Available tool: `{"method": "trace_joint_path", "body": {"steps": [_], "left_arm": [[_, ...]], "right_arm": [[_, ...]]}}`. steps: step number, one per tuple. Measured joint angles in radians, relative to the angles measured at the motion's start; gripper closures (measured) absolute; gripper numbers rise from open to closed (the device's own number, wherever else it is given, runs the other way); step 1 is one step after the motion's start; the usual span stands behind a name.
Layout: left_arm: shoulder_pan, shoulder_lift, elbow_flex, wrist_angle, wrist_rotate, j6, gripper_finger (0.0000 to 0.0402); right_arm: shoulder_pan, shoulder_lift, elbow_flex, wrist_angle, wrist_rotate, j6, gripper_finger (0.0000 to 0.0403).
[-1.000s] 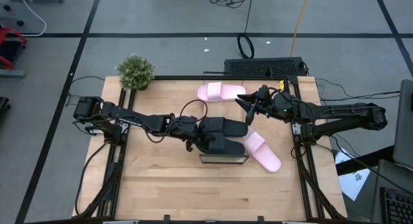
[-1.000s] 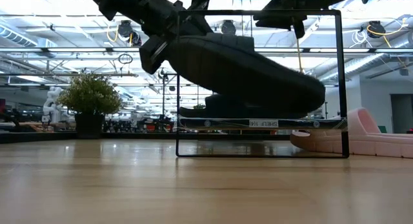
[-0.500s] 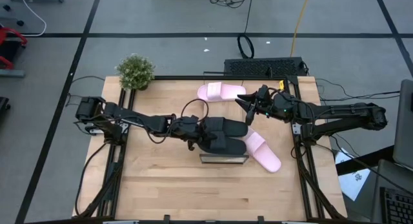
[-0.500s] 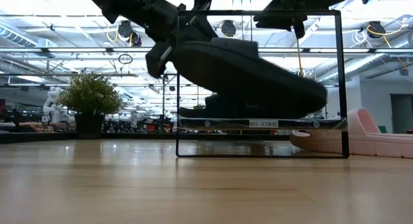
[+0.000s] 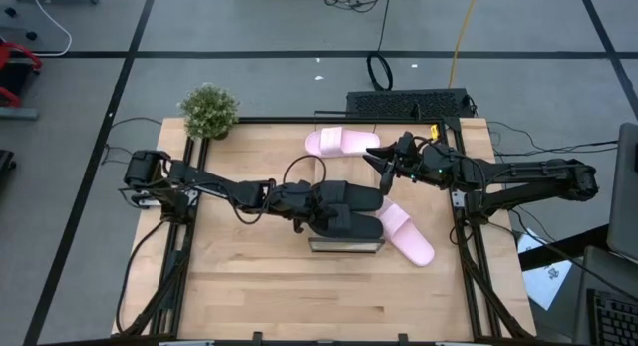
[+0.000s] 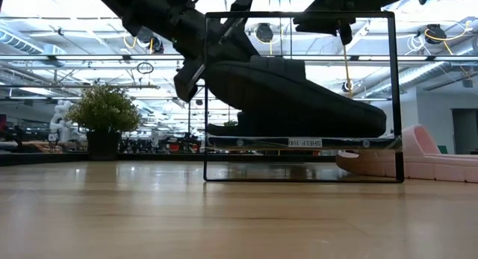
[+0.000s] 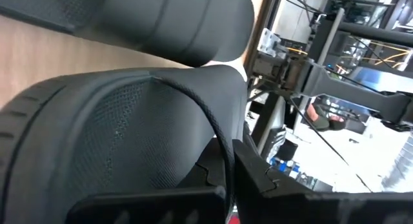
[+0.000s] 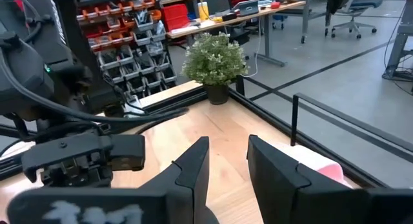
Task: Pick and place slides into the shelf
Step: Put the black slipper on the shelf
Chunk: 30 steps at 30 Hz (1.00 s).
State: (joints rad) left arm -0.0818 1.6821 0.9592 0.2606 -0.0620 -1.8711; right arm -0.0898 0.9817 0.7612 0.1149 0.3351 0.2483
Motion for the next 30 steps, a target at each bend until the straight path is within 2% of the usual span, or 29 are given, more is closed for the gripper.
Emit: {"method": "trace_joint_path", "body": {"steps": [7, 16, 30], "left_arm": [[-0.009, 0.0, -0.005, -0.028, 0.002, 0.003, 0.04], [-0.017, 0.0, -0.005, -0.042, -0.009, 0.003, 0.0378], [-0.034, 0.0, -0.006, 0.003, -0.01, 0.004, 0.0376]], "right_arm": [[0.0, 0.0, 0.0, 0.0, 0.0, 0.0, 0.0308], [0.0, 0.0, 0.0, 0.0, 0.0, -0.003, 0.0308], [0.0, 0.0, 0.0, 0.0, -0.001, -0.003, 0.0308]]}}
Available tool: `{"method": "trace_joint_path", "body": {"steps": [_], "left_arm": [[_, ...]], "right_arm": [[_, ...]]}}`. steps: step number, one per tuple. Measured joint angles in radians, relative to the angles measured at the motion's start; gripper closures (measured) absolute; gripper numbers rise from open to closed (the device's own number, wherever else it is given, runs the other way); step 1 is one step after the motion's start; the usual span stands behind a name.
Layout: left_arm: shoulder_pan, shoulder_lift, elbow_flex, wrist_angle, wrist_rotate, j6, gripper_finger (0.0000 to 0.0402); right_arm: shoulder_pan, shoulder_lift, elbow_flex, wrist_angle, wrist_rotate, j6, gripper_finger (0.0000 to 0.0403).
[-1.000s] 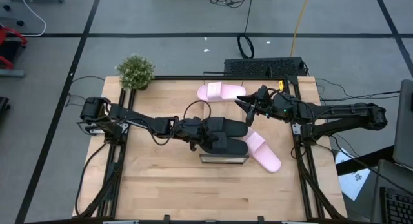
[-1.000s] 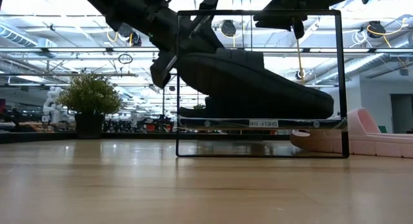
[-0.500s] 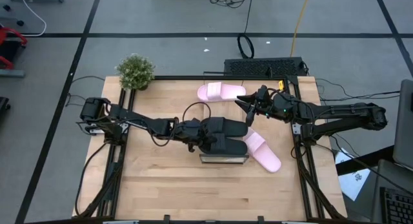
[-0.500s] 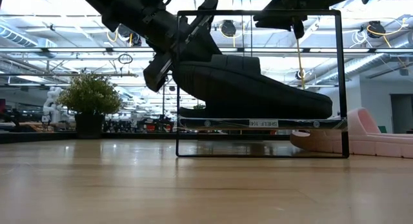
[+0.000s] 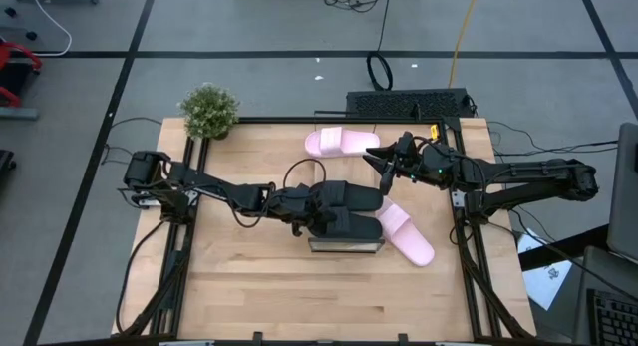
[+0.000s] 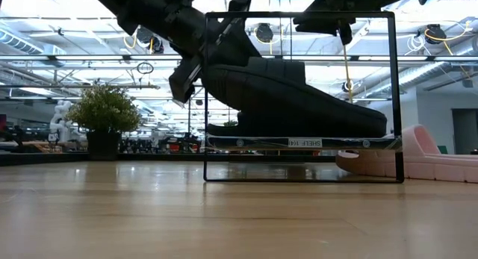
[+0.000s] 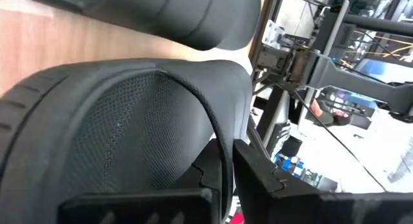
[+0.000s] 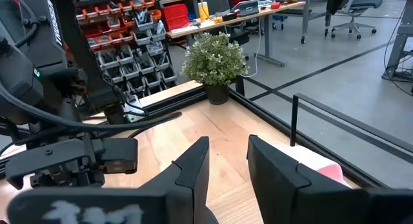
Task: Pick and place slides into the shelf
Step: Put the black slipper on the shelf
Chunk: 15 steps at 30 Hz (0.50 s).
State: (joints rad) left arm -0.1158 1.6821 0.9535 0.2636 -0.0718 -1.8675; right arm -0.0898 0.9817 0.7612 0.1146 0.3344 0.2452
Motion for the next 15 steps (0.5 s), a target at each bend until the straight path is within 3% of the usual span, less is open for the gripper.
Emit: {"method": "trace_joint_path", "body": {"steps": [15], "left_arm": [[-0.001, 0.0, 0.0, -0.039, 0.038, -0.001, 0.0376]], "right_arm": [[0.0, 0.0, 0.0, 0.0, -0.026, 0.0, 0.0308]]}}
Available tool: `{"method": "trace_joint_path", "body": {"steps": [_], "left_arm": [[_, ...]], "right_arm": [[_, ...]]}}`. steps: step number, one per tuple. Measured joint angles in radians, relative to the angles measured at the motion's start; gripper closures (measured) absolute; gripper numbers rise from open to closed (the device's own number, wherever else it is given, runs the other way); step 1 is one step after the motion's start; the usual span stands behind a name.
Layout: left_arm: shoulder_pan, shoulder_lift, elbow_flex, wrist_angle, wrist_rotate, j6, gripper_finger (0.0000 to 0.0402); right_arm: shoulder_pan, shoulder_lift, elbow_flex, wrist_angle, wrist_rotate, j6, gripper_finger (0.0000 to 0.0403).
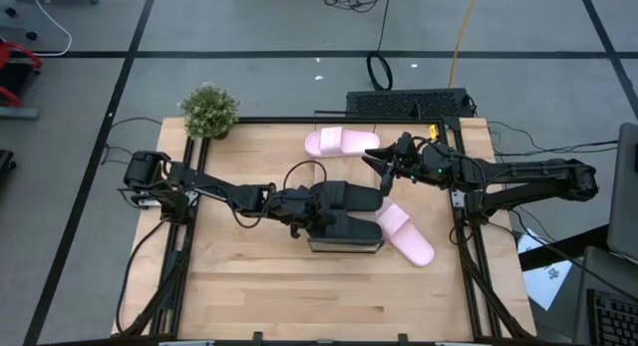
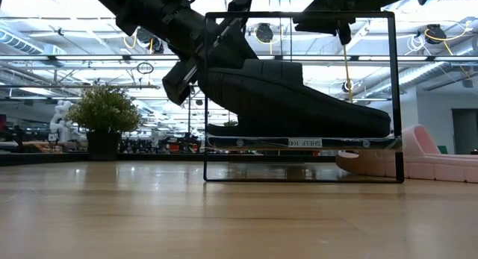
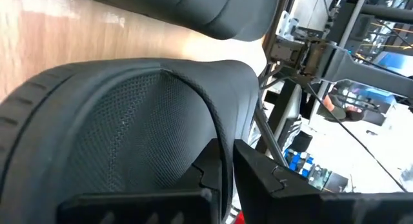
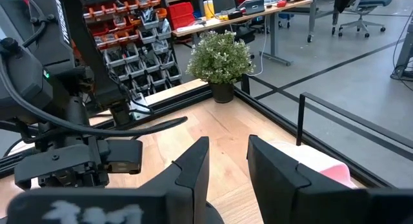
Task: Pick and place slides into the shelf
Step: Put the black slipper on the shelf
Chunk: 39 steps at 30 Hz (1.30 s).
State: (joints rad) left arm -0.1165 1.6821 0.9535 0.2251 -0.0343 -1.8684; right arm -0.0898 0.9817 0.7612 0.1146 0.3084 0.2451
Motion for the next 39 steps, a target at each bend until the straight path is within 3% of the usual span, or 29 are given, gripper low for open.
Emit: {"method": "trace_joint_path", "body": {"steps": [22, 31, 39], "left_arm": [[0.0, 0.0, 0.0, -0.104, 0.03, 0.057, 0.0372], [0.0, -0.001, 0.0, -0.147, 0.006, 0.067, 0.0322], [0.006, -0.001, 0.0, -0.149, -0.003, 0.084, 0.03]], "right_arm": [[0.0, 0.0, 0.0, 0.0, 0.0, -0.004, 0.0308], [0.0, 0.0, 0.0, 0.0, 0.0, -0.007, 0.0308], [0.0, 0.0, 0.0, 0.0, 0.0, -0.007, 0.0308]]}}
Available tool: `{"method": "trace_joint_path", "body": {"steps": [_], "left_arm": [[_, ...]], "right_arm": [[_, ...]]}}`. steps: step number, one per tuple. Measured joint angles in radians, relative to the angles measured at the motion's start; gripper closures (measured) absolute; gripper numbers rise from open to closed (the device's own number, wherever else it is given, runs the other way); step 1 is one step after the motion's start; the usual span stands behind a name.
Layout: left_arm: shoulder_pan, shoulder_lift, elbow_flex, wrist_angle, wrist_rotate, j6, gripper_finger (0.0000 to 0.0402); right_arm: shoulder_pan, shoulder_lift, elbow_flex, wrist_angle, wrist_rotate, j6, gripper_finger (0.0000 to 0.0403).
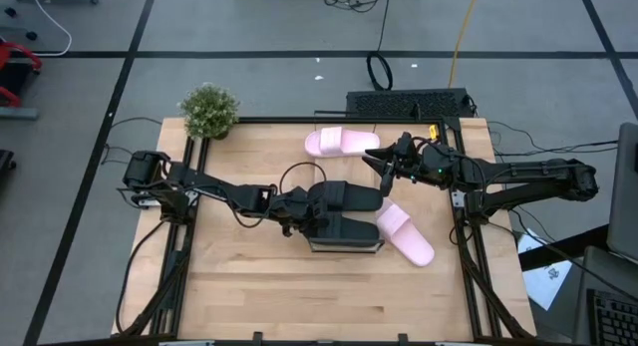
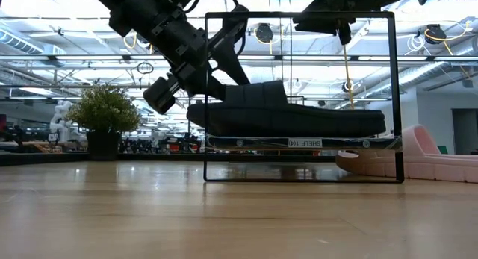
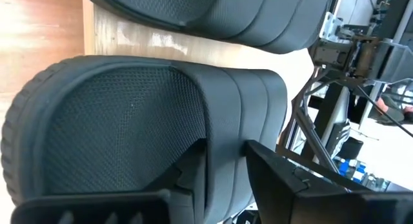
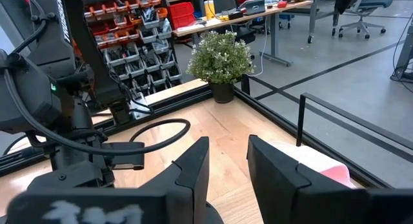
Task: Pick and place slides into the shelf
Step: Put the black slipper on the shelf
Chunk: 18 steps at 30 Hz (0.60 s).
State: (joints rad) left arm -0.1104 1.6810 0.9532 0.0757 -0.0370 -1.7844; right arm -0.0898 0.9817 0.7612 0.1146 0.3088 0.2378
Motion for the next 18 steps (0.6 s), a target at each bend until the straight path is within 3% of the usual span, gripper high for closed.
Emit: {"method": "trace_joint_path", "body": {"steps": [18], "left_arm": [[-0.003, -0.008, 0.0, 0.001, -0.024, 0.003, 0.0286]], "right_arm": [[0.0, 0.0, 0.0, 0.0, 0.0, 0.0, 0.0308]]}}
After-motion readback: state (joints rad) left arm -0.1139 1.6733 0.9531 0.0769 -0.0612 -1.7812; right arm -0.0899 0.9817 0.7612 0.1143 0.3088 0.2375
